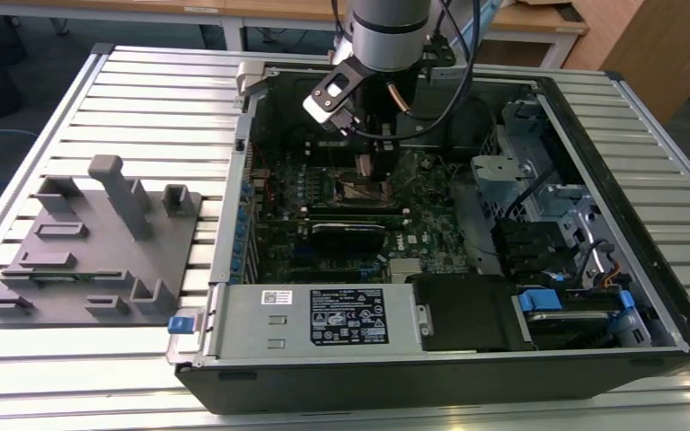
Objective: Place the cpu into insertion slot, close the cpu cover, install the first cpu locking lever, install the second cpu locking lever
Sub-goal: 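Place the cpu into insertion slot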
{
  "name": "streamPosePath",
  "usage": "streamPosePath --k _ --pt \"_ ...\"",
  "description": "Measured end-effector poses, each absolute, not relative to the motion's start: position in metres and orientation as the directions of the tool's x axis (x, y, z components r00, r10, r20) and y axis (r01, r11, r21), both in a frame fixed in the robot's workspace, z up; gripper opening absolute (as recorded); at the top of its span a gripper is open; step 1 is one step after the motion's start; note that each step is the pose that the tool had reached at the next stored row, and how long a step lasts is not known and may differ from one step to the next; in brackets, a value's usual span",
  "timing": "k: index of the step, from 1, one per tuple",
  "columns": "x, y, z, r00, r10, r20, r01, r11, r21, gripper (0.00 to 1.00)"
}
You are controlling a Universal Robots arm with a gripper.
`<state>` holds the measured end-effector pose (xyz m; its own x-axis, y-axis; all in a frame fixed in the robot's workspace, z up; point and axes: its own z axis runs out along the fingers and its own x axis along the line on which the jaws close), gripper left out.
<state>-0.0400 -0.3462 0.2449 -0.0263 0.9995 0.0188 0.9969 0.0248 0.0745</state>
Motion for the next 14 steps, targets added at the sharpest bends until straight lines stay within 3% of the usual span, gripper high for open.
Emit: streamPosePath --k 14 --pt "-0.0400 -0.3462 0.2449 -0.026 0.999 0.019 0.997 0.025 0.069 0.54"
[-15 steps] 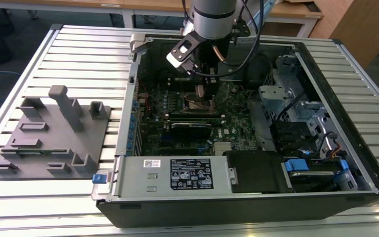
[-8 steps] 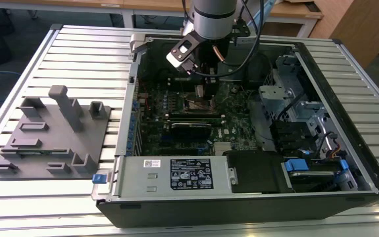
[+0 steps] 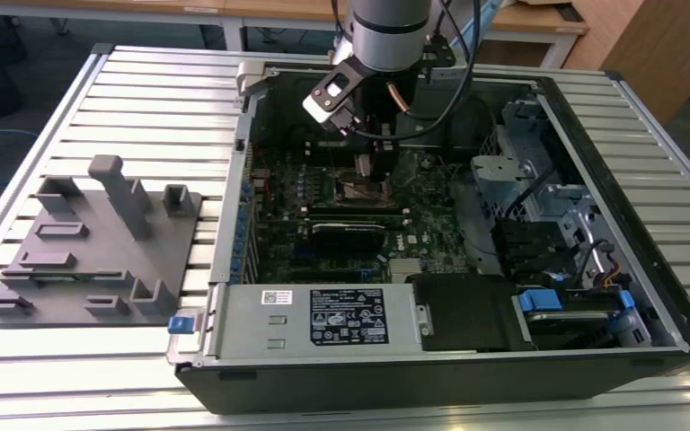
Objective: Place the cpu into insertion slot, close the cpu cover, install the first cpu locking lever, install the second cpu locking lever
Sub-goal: 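Place the cpu into insertion slot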
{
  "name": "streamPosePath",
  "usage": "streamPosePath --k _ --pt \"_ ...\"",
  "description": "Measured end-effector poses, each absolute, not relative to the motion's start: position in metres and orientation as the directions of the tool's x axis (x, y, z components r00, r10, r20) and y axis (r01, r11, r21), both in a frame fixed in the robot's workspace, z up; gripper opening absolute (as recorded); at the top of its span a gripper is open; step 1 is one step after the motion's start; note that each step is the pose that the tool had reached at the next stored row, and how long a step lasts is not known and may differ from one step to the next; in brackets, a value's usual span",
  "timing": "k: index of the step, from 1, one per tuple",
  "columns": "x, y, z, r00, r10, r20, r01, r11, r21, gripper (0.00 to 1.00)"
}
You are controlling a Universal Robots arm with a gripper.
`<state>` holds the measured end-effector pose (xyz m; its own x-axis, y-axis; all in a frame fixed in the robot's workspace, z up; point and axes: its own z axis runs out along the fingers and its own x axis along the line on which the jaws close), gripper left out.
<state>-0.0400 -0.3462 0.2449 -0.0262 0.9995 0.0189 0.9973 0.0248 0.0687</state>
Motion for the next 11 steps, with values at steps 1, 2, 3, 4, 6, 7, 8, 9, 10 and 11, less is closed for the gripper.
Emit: streamPosePath --k 1,2,3,4,6,7,8,9,10,11 --pt "-0.0400 -0.3462 0.2449 -0.026 0.999 0.019 0.997 0.025 0.069 0.54" --pt "-0.0400 -0.3462 0.2449 -0.026 0.999 0.019 0.997 0.025 0.069 0.54" --pt "-0.0400 -0.3462 0.2449 -0.025 1.000 0.019 0.997 0.024 0.069 0.54" --pt "-0.0400 -0.3462 0.2449 -0.021 1.000 0.019 0.997 0.020 0.069 0.54" --pt "-0.0400 -0.3462 0.2447 -0.010 1.000 0.019 0.998 0.008 0.069 0.54" --pt "-0.0400 -0.3462 0.2447 -0.006 1.000 0.019 0.998 0.005 0.069 0.54" --pt "-0.0400 -0.3462 0.2447 -0.006 1.000 0.019 0.998 0.005 0.069 0.54" --pt "-0.0400 -0.3462 0.2447 -0.006 1.000 0.019 0.998 0.005 0.069 0.54" --pt "-0.0400 -0.3462 0.2447 -0.006 1.000 0.019 0.998 0.004 0.069 0.54" --pt "-0.0400 -0.3462 0.2447 -0.006 1.000 0.019 0.998 0.004 0.069 0.54"
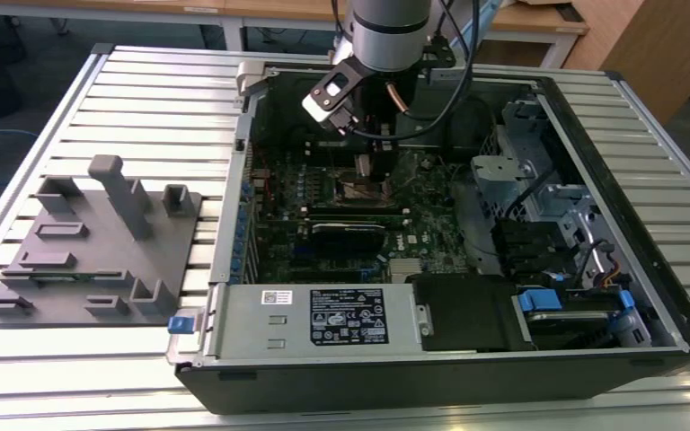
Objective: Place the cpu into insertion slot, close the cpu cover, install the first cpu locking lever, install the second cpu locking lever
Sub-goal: 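Place the cpu into insertion slot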
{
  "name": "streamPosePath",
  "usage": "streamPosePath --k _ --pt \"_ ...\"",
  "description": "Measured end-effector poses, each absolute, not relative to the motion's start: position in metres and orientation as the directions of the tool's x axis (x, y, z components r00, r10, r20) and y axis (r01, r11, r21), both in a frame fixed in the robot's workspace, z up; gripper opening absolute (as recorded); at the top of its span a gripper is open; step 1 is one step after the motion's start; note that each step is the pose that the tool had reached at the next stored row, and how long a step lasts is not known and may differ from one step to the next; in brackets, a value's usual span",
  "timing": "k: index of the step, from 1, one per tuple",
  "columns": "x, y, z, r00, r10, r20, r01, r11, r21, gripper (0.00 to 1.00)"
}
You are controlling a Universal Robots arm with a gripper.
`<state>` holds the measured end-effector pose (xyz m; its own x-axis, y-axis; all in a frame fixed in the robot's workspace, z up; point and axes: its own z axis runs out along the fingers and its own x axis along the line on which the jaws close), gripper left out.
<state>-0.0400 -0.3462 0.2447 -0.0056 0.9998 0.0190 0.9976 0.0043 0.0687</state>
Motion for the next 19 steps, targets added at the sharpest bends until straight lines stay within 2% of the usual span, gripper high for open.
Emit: streamPosePath --k 5,19 --pt "-0.0395 -0.3461 0.2441 -0.005 1.000 0.019 1.000 0.004 0.011 0.54" --pt "-0.0395 -0.3462 0.2426 -0.019 1.000 0.019 1.000 0.018 0.011 0.54"
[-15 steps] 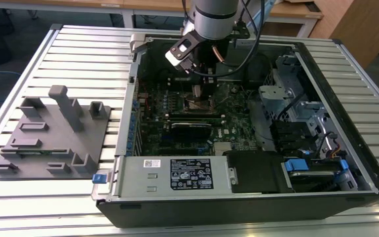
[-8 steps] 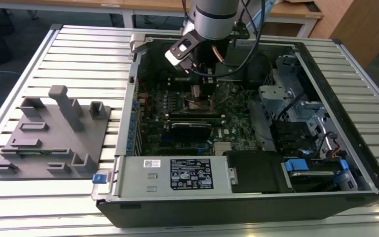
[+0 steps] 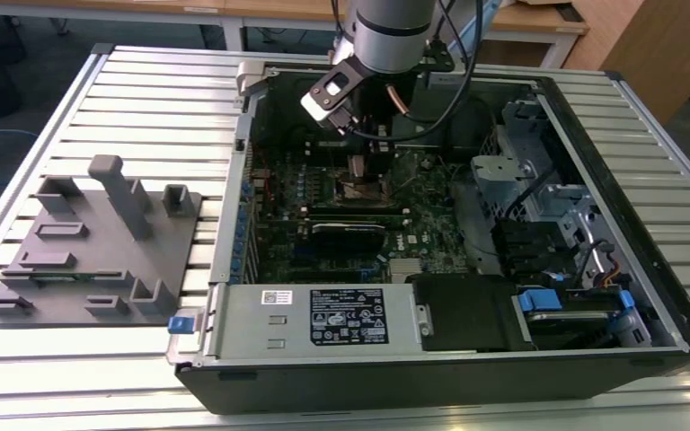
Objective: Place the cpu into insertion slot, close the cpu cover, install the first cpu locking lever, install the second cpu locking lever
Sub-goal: 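Place the cpu into insertion slot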
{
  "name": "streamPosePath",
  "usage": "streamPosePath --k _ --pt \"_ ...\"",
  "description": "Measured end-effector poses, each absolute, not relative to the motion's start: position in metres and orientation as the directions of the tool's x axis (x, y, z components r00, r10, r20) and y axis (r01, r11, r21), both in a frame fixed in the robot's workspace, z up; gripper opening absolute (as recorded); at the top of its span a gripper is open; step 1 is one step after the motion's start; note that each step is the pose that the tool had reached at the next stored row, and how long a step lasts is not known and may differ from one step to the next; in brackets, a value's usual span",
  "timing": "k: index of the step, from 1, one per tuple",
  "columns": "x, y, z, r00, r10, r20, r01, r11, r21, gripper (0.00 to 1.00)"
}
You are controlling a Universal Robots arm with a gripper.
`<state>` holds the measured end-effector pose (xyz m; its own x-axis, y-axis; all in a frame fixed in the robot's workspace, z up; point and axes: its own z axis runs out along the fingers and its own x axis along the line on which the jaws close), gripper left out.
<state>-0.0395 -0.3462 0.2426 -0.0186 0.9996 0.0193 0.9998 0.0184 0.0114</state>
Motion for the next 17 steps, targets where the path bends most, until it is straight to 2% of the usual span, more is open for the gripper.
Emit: streamPosePath --k 17 --pt "-0.0395 -0.3462 0.2396 -0.019 1.000 0.019 1.000 0.018 0.013 0.54"
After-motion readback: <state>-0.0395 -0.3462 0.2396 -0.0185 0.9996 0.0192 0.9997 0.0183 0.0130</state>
